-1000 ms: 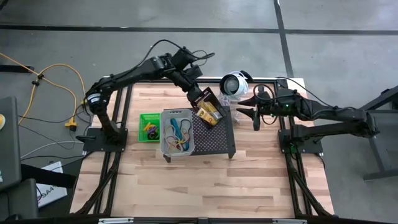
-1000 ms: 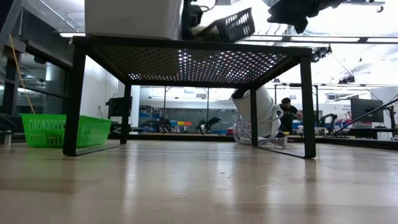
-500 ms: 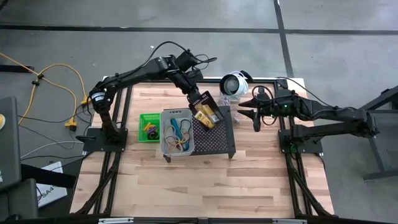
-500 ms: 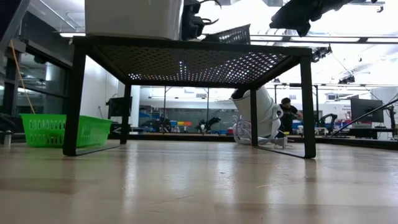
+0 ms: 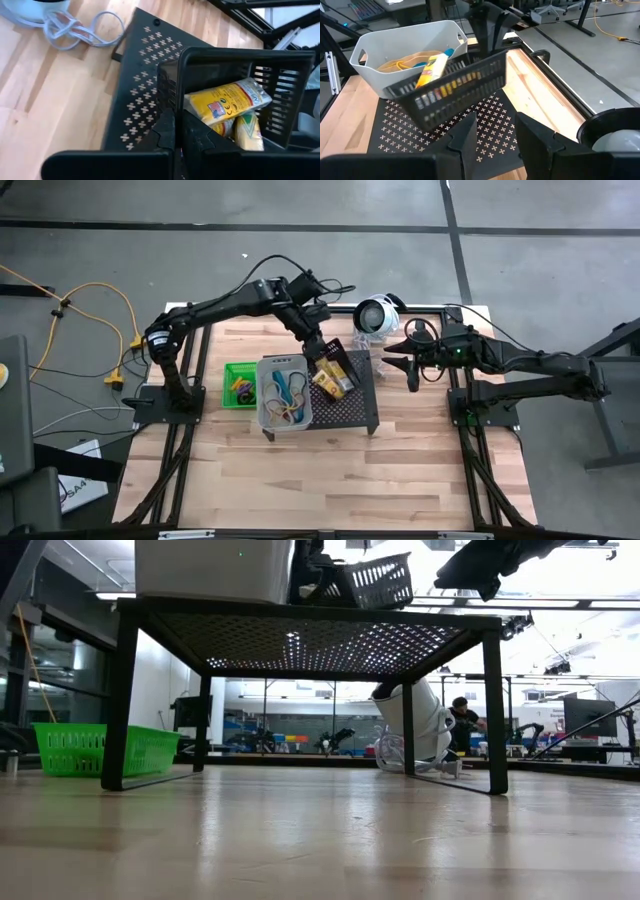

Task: Pick & Place Office Desk Supplies
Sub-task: Put the black bin with the crayon boxes on the shelf

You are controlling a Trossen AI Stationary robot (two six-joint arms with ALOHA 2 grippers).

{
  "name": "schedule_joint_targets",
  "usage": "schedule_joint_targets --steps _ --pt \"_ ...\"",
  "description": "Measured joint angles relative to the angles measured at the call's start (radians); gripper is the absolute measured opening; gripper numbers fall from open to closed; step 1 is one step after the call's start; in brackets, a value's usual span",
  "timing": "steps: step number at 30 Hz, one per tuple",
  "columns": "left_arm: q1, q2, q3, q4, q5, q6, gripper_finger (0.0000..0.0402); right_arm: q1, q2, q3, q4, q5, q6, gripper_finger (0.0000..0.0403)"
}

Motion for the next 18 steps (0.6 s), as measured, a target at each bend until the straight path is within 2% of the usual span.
schedule_joint_targets --steps 11,18 --pt "-0.016 0.020 0.000 0.010 -0.031 0.023 0.0002 0.000 0.000 0.000 0.001 0.000 0.001 0.0121" --pt "-0.001 0.050 0.001 0.008 0.003 0.025 0.0007 0.000 0.000 0.000 -0.007 -0.002 0.027 0.0121"
